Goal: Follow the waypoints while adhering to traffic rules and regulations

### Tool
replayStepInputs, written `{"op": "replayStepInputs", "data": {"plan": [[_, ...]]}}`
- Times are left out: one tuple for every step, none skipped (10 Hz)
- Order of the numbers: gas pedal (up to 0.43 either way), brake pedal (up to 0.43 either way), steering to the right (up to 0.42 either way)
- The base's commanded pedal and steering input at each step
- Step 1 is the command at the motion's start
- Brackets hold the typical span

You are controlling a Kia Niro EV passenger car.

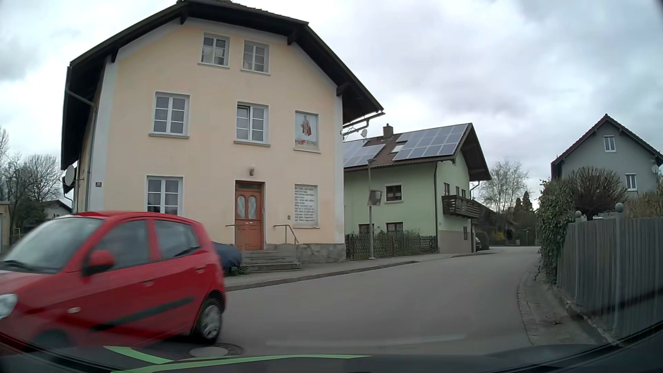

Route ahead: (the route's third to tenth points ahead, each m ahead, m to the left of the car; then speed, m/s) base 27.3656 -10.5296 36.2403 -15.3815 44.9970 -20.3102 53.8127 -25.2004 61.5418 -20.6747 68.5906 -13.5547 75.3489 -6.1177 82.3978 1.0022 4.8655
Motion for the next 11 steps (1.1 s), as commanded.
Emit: {"op": "replayStepInputs", "data": {"plan": [[0.150,0.000,0.198],[0.150,0.000,0.196],[0.150,0.000,0.191],[0.150,0.000,0.185],[0.150,0.000,0.180],[0.150,0.000,0.177],[0.150,0.000,0.175],[0.150,0.000,0.171],[0.150,0.000,0.167],[0.150,0.000,0.162],[0.150,0.000,0.157]]}}
